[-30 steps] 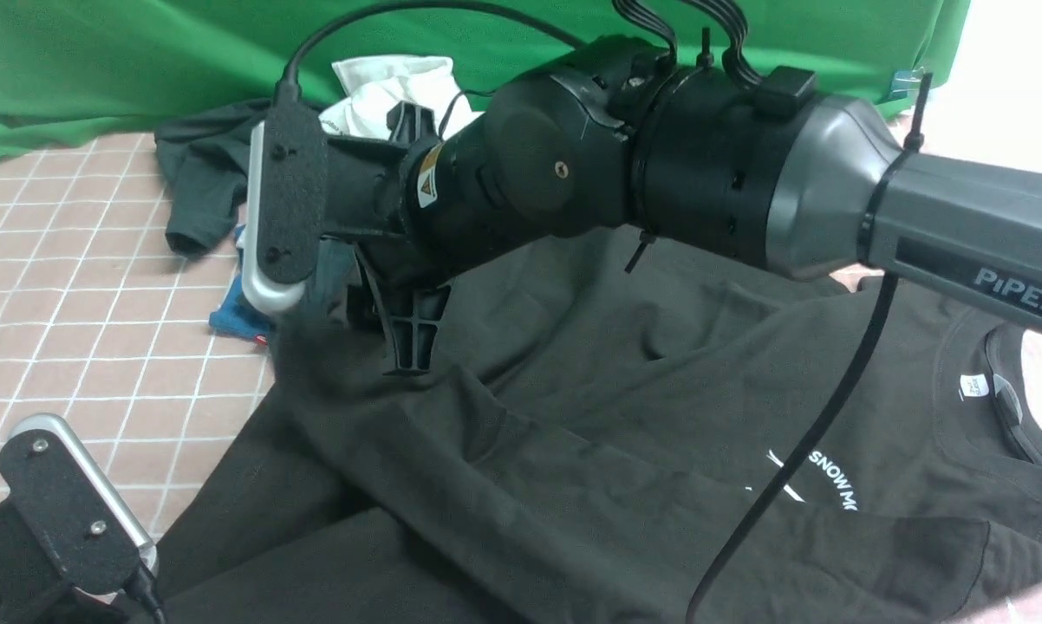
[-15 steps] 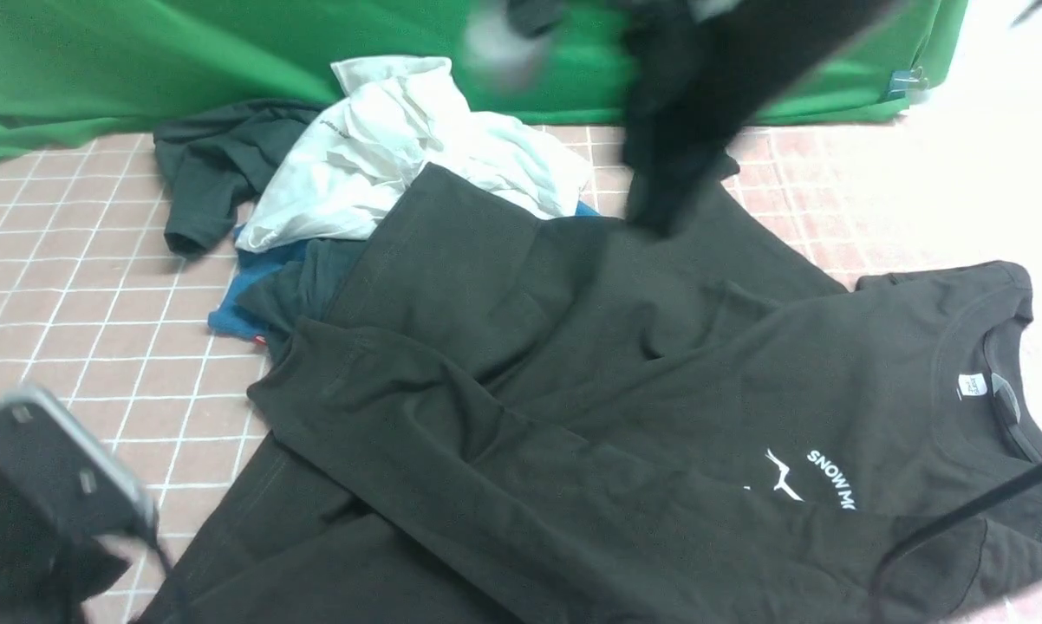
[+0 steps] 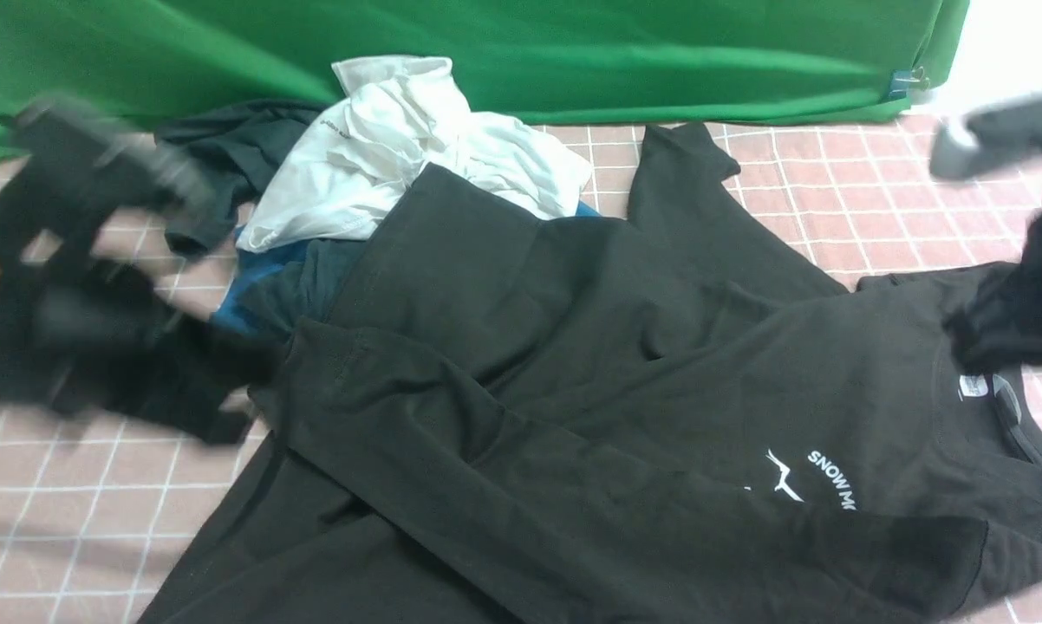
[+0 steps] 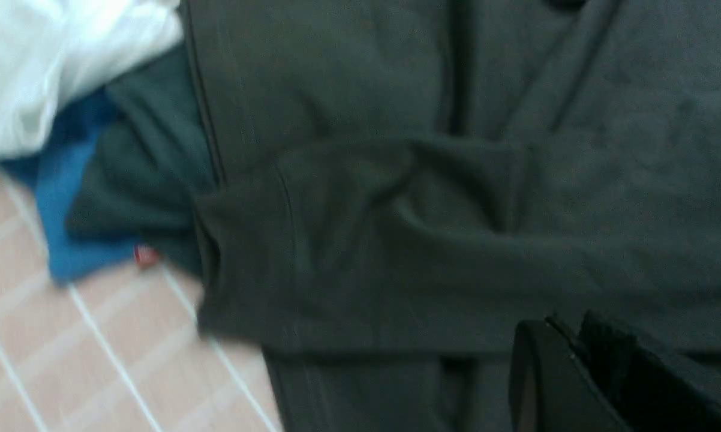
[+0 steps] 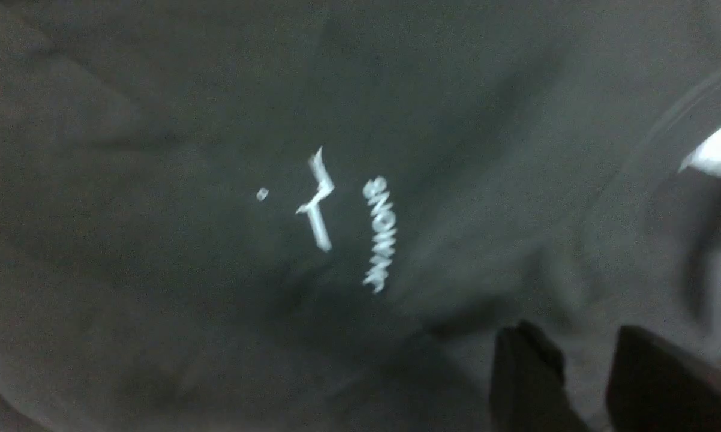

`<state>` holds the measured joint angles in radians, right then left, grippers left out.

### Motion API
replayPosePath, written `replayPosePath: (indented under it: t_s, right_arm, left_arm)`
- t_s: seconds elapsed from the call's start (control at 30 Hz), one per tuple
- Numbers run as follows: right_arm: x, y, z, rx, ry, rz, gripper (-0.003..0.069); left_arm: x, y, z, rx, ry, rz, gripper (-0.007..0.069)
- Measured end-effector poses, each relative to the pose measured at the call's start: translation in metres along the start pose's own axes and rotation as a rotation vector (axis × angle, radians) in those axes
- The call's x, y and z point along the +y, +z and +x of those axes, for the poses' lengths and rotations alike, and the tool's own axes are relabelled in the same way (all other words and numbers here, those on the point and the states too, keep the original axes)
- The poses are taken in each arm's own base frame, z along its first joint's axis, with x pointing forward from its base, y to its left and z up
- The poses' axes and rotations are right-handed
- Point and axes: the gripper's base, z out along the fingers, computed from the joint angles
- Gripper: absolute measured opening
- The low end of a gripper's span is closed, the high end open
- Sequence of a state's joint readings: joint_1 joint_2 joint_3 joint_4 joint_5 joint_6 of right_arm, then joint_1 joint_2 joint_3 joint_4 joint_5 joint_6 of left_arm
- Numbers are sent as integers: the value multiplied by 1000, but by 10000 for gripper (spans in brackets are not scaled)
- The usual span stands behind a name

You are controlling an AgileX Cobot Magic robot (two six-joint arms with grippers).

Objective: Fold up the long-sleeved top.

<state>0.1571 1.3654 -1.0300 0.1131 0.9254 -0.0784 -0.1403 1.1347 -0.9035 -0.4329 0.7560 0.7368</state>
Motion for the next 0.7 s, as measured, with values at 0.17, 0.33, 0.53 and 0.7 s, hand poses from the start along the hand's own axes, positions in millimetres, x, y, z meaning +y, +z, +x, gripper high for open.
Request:
replayPosePath:
  t_s: [0.17, 0.33, 0.53, 0.7]
  right_arm:
    - [0, 16, 24, 56, 30, -24, 448]
    - [1, 11, 33, 38, 23, -30, 472]
    - [3, -4, 34, -32, 10, -32, 417]
    - [4, -13, 35, -70, 2, -32, 410]
  left_arm:
    - [41, 49, -47, -37, 56, -67, 17]
    - [73, 87, -91, -61, 74, -77, 55]
    - [106, 148, -126, -58, 169, -63, 269]
    - [123, 193, -129, -39, 188, -56, 438]
